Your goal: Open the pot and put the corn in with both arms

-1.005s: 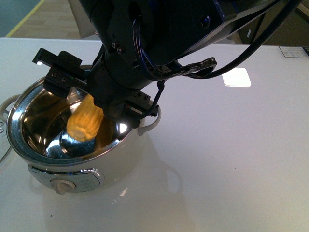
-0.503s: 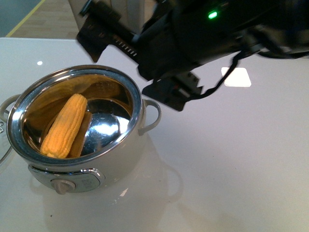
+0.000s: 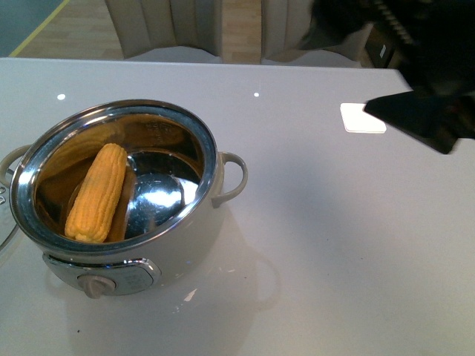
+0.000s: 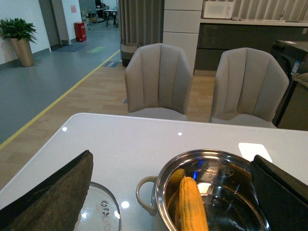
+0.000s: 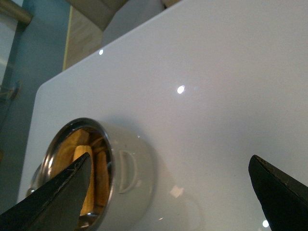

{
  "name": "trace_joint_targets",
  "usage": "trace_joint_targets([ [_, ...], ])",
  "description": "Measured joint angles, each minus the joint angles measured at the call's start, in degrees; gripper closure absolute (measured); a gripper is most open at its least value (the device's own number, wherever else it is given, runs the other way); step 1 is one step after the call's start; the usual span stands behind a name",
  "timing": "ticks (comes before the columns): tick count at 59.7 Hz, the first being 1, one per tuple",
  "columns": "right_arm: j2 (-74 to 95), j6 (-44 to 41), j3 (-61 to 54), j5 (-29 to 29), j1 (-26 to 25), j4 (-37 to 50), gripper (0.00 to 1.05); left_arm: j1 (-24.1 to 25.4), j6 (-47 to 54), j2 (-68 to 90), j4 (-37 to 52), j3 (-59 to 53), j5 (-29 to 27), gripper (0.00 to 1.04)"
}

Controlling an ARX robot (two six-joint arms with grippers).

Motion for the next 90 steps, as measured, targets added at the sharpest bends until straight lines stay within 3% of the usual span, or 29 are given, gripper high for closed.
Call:
trace_joint_targets([
  [19,-17.1,-10.7,-14.7,13.8,2.2,0.2,0.09,0.0,0.0,0.0,0.0,0.0,0.0,0.07],
  [33,-18.7,-10.6,-20.6,16.7,3.8,3.5,0.09,0.0,0.0,0.0,0.0,0.0,0.0,0.07],
  [40,-16.5,-22.9,-27.6,19.2,2.6,27.9,0.26,0.0,0.0,0.0,0.0,0.0,0.0,0.07],
  [45,-20.2,-30.1,-29.8,17.4,0.1,35.3,0.40,0.0,0.0,0.0,0.0,0.0,0.0,0.07],
  [54,-28.7,-35.6,-31.0,12.9,-4.2,30.0,0.67,0.0,0.0,0.0,0.0,0.0,0.0,0.07],
  [66,-38.2,-36.9,-31.2,8.6,-8.7,21.6,1.02,0.0,0.0,0.0,0.0,0.0,0.0,0.07],
  [76,-44.6,-37.4,-31.2,6.0,-11.5,15.5,1.03,0.0,0.0,0.0,0.0,0.0,0.0,0.07],
  [81,-48.3,-37.4,-31.2,0.2,-16.4,12.1,1.03,0.0,0.0,0.0,0.0,0.0,0.0,0.07],
  [90,-53.0,-37.4,-31.2,-0.5,-18.2,7.6,1.03,0.0,0.0,0.0,0.0,0.0,0.0,0.07],
])
